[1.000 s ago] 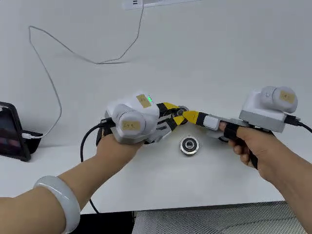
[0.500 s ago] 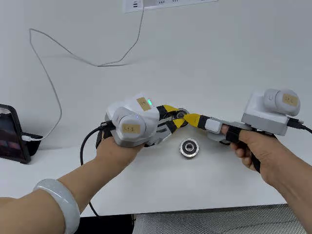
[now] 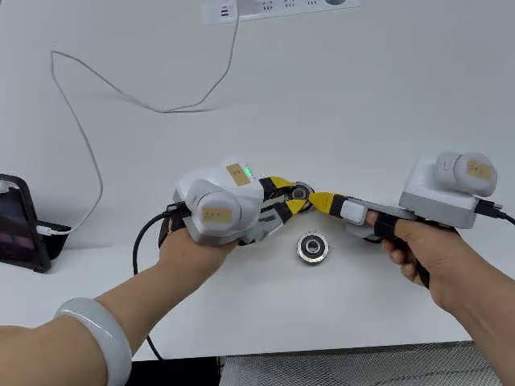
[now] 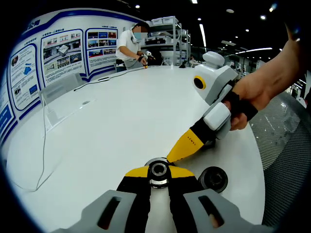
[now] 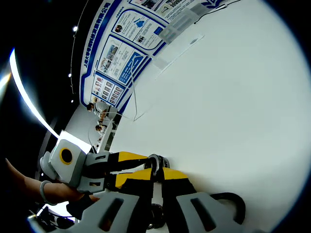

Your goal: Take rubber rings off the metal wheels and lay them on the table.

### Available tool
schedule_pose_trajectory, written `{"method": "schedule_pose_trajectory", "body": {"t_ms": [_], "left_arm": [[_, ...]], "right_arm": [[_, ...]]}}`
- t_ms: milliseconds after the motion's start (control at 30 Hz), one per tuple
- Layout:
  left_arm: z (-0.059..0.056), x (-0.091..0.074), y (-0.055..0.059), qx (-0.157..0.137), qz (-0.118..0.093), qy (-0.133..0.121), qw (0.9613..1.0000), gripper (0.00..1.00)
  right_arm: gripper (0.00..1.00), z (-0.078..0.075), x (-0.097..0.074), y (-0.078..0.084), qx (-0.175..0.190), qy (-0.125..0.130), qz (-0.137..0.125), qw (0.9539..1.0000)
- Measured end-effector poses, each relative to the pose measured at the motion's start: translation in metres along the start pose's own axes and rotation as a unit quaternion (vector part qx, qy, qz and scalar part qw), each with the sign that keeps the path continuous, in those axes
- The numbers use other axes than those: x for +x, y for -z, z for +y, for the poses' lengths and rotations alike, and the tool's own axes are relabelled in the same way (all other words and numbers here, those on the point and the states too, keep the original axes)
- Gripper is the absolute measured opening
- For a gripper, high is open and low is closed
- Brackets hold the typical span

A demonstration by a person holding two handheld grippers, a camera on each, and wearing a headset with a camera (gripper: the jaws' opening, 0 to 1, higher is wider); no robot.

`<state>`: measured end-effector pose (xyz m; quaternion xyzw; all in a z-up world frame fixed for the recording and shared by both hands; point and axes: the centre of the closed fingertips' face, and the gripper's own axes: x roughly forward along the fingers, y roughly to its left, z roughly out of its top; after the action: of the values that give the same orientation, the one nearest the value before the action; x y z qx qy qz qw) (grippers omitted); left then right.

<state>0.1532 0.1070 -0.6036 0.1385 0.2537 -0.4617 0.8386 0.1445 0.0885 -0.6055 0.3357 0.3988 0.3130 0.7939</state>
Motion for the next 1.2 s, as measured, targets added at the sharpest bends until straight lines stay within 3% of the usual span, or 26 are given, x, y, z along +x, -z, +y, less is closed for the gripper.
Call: {"method": "schedule_pose_trajectory", "body": {"t_ms": [267,1200], "left_arm": [[-0.0004,-0.0002,-0.0008,0.000,0.000,0.001,1.0000,0.14],[-0.0004,-0.0007,-0.0008,-0.010,-0.002,0.001,1.0000,0.13]], "right_arm": [[0.02,-0.0008,-0.0006,-0.0030,-0.009,0.005,-0.003,0.9999],[0.02,0.0045,0.0020,-0.0041,-0.022,0.005,0.002,0.9997]]}}
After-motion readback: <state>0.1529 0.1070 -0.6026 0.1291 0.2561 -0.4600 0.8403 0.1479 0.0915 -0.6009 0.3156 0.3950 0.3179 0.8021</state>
